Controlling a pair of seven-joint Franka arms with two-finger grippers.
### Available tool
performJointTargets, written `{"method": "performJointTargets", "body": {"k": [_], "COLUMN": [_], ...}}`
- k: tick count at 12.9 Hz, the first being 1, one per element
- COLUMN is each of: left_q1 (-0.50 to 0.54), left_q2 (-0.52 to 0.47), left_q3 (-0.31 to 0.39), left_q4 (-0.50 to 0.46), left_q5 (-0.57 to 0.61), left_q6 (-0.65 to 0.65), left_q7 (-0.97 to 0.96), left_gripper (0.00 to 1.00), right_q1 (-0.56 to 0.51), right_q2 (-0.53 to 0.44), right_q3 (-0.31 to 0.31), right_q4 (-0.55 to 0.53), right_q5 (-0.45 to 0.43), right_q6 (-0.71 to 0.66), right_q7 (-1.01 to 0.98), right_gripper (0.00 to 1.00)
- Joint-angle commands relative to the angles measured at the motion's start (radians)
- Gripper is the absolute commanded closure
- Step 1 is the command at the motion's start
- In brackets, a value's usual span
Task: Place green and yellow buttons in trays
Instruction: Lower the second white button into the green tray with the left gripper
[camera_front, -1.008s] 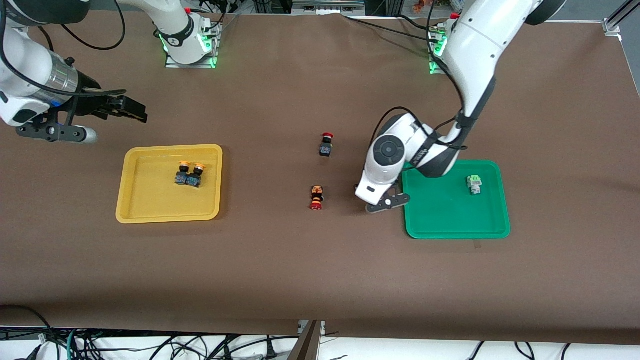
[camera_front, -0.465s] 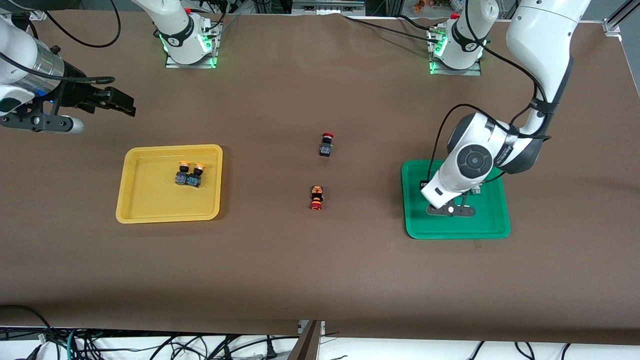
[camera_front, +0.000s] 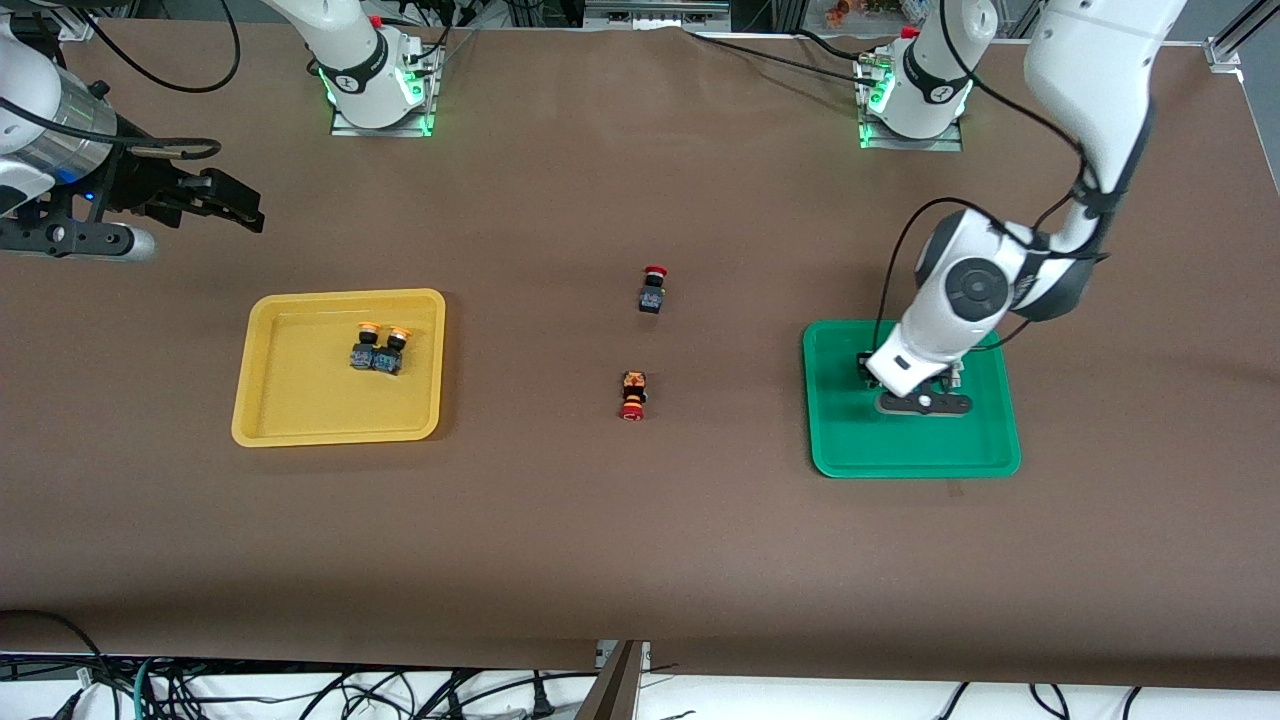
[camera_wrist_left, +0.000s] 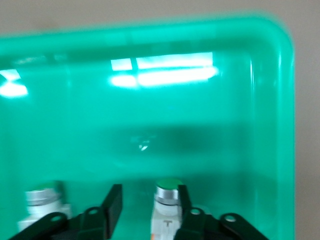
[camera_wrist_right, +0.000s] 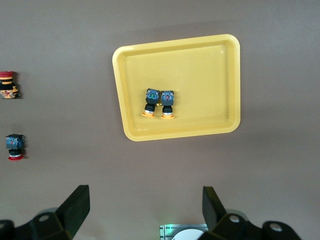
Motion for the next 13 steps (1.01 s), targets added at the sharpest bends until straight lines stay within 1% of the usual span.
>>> {"method": "performJointTargets", "body": {"k": [1,2,3,4,5,6,7,8,9,12,13], "left_q1": [0.004,0.004,0.004,0.004,0.004,0.004,0.003,0.001,0.0,-0.014,-0.014], "left_q2": [-0.149,-0.164,-0.172,-0.186,-0.201,-0.227,-0.262,-0.288,-0.299,-0.298,-0.293], "left_q3": [0.007,0.032,0.056,0.093,0.151,0.199,0.228,0.235,0.236,0.23,0.224], "left_q4": [0.122,0.206,0.292,0.358,0.401,0.415,0.417,0.423,0.454,0.538,0.541], "left_q5": [-0.124,-0.13,-0.133,-0.162,-0.225,-0.268,-0.284,-0.285,-0.284,-0.284,-0.282], "left_q6": [-0.265,-0.398,-0.519,-0.622,-0.699,-0.745,-0.775,-0.799,-0.841,-0.924,-0.942], "left_q7": [0.025,0.033,0.069,0.129,0.172,0.197,0.212,0.217,0.217,0.217,0.215], "left_gripper": [0.0,0.0,0.0,0.0,0.0,0.0,0.0,0.0,0.0,0.0,0.0], "right_q1": [-0.013,-0.013,-0.012,-0.012,-0.01,-0.012,-0.012,-0.012,-0.012,-0.01,-0.012], "right_q2": [0.017,0.02,0.021,0.021,0.02,0.02,0.02,0.018,0.017,0.017,0.017], "right_q3": [0.02,0.02,0.02,0.02,0.022,0.02,0.02,0.022,0.022,0.022,0.022], "right_q4": [0.027,0.024,0.025,0.025,0.025,0.027,0.027,0.027,0.027,0.025,0.025], "right_q5": [-0.029,-0.037,-0.037,-0.037,-0.037,-0.037,-0.037,-0.037,-0.037,-0.037,-0.037], "right_q6": [-0.02,-0.02,-0.02,-0.022,-0.022,-0.022,-0.022,-0.023,-0.023,-0.023,-0.025], "right_q7": [-0.013,-0.013,-0.013,-0.013,-0.013,-0.013,-0.013,-0.013,-0.013,-0.013,-0.013], "right_gripper": [0.0,0.0,0.01,0.01,0.0,0.01,0.01,0.0,0.01,0.0,0.0]}}
